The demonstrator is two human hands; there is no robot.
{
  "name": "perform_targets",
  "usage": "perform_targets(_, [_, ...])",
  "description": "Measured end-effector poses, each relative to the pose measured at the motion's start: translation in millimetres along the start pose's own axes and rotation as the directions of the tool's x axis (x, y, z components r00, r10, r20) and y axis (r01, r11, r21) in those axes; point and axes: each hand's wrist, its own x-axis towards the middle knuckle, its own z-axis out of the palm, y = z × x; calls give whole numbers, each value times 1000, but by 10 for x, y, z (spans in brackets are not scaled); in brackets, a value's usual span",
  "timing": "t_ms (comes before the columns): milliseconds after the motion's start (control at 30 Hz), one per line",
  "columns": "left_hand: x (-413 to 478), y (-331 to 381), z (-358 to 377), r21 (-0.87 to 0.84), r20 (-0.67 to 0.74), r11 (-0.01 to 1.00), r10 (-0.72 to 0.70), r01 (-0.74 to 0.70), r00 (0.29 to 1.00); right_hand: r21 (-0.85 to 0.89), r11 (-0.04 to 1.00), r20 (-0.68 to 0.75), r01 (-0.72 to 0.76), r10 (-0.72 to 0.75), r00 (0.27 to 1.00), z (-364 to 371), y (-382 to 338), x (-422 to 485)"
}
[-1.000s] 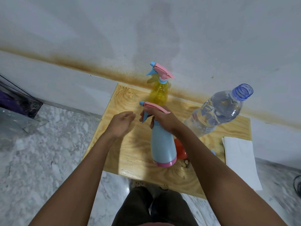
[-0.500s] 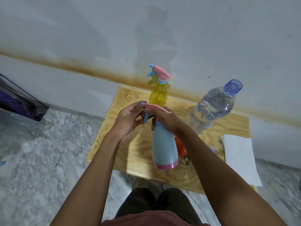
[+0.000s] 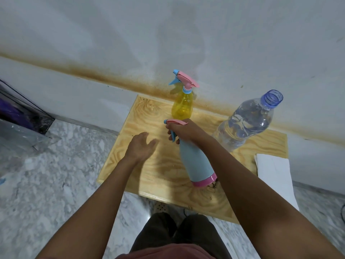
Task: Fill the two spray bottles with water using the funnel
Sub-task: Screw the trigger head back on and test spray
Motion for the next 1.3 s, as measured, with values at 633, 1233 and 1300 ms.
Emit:
perform_targets(633, [62,-218,124,483,22,875,17,-25,1000,-270,957,-67,-108,93,993,94,-194,240])
perform_targets(1233, [54,-242,144,467,16,884,3,-11,1000,-357,929,-7,-98,102,995,119,-266,344])
perform_targets(1300, [52,-237,144,462,18,887,-1,-8,1000,-362,927,-18,-99,100,995,113,-244,363])
